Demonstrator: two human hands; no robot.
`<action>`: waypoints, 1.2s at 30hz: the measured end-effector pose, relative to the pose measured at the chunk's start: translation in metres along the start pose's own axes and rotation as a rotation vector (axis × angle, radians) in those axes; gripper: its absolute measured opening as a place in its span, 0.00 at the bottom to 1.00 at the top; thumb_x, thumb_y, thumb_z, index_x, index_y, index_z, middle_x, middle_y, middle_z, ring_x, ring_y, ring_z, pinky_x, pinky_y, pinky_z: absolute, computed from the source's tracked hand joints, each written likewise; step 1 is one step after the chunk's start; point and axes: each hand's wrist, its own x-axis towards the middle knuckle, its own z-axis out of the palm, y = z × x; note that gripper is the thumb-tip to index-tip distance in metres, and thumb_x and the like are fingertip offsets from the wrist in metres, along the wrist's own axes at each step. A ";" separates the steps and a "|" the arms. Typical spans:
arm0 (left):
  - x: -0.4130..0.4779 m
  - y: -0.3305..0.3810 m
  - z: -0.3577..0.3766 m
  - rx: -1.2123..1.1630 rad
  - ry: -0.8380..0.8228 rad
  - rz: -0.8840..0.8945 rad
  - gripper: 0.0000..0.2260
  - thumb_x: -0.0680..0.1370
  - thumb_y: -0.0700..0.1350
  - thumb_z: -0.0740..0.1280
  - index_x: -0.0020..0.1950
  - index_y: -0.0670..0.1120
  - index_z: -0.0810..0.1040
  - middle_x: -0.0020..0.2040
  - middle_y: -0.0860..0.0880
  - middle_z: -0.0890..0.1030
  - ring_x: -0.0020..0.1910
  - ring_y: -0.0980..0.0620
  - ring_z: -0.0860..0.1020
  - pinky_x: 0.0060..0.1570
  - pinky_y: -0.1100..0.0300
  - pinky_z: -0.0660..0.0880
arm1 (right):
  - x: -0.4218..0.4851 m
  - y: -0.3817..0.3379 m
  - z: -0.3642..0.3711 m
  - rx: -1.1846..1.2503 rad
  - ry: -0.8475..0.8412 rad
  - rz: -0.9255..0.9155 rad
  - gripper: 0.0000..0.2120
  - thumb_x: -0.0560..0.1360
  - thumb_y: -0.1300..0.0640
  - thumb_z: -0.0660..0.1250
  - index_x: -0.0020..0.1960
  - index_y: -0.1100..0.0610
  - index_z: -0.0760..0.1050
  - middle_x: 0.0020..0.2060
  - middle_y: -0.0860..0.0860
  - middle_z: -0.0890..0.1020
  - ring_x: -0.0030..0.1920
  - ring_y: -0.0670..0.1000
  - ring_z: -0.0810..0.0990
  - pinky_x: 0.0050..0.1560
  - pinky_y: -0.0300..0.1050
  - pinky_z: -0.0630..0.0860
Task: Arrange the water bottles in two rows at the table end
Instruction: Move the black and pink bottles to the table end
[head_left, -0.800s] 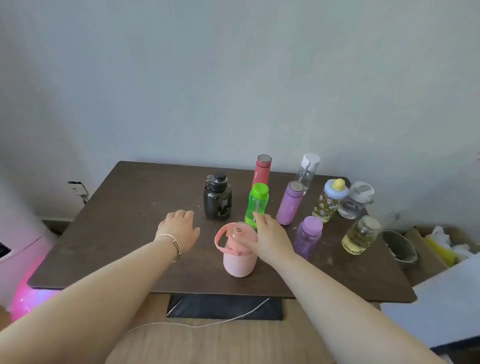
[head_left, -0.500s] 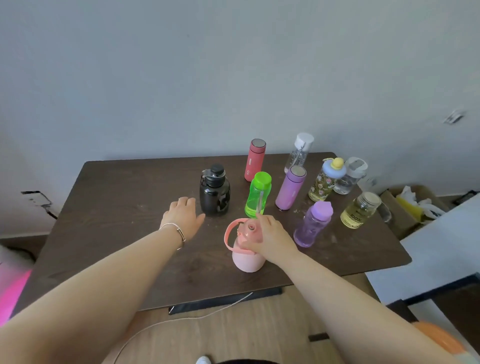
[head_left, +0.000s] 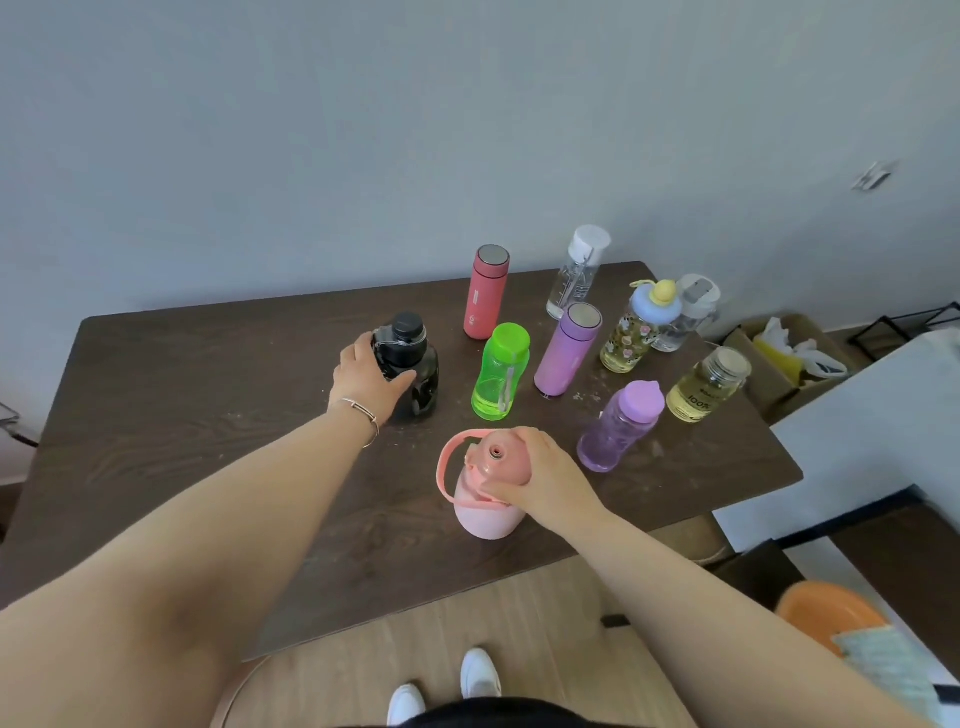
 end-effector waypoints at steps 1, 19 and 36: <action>0.005 0.001 0.002 -0.032 0.000 -0.015 0.37 0.72 0.56 0.73 0.75 0.48 0.59 0.72 0.43 0.65 0.67 0.40 0.69 0.64 0.41 0.70 | 0.002 0.001 0.001 0.010 0.006 -0.003 0.35 0.70 0.48 0.83 0.72 0.52 0.72 0.66 0.50 0.77 0.65 0.53 0.78 0.63 0.48 0.76; 0.012 0.015 0.008 -0.245 0.102 -0.037 0.34 0.66 0.48 0.79 0.68 0.52 0.68 0.62 0.50 0.78 0.59 0.46 0.76 0.59 0.51 0.74 | 0.018 0.008 -0.004 0.032 0.002 -0.046 0.33 0.70 0.47 0.83 0.70 0.51 0.74 0.64 0.49 0.78 0.64 0.53 0.78 0.58 0.47 0.73; -0.056 -0.013 -0.046 -0.271 0.376 -0.180 0.34 0.66 0.50 0.79 0.68 0.52 0.68 0.60 0.51 0.79 0.58 0.47 0.77 0.57 0.55 0.74 | 0.062 -0.048 -0.001 -0.002 -0.068 -0.255 0.31 0.70 0.45 0.81 0.69 0.51 0.74 0.62 0.49 0.80 0.59 0.51 0.78 0.56 0.48 0.76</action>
